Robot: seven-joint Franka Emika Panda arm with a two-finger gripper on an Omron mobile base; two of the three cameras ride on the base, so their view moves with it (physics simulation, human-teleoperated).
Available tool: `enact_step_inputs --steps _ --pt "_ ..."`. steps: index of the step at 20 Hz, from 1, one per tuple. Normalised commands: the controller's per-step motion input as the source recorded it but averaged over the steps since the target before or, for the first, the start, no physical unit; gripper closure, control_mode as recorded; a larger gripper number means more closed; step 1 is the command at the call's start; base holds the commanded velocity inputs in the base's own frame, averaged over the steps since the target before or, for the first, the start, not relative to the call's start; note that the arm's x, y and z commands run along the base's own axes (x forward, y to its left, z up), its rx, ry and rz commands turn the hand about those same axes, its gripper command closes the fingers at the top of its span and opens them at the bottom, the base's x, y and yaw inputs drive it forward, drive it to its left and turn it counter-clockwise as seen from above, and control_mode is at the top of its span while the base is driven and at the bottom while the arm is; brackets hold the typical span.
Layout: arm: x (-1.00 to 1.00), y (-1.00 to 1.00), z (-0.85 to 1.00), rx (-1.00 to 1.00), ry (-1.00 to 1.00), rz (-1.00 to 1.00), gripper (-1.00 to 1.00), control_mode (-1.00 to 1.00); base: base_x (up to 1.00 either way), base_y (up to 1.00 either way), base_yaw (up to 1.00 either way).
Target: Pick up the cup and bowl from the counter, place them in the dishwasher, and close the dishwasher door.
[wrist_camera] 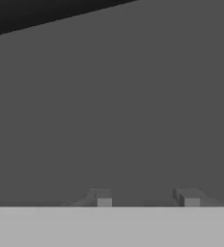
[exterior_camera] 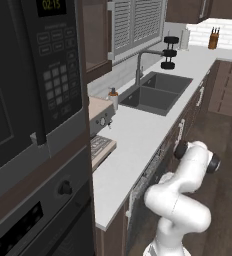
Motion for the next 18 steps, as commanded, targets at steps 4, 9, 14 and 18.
enact_step_inputs --steps 4,9,14,18 --pt "0.34 0.89 -0.25 0.36 -0.35 0.12 -1.00 -1.00 0.00 0.00 0.00" --pt "0.20 0.44 -0.21 0.01 -0.09 0.08 -1.00 -1.00 0.00 0.00 0.00" --pt "0.28 0.55 -0.18 0.02 -0.05 0.20 -1.00 -1.00 0.00 0.00 0.00" --pt "0.13 0.23 -0.25 0.01 0.02 0.27 -1.00 -1.00 0.00 0.00 0.00"
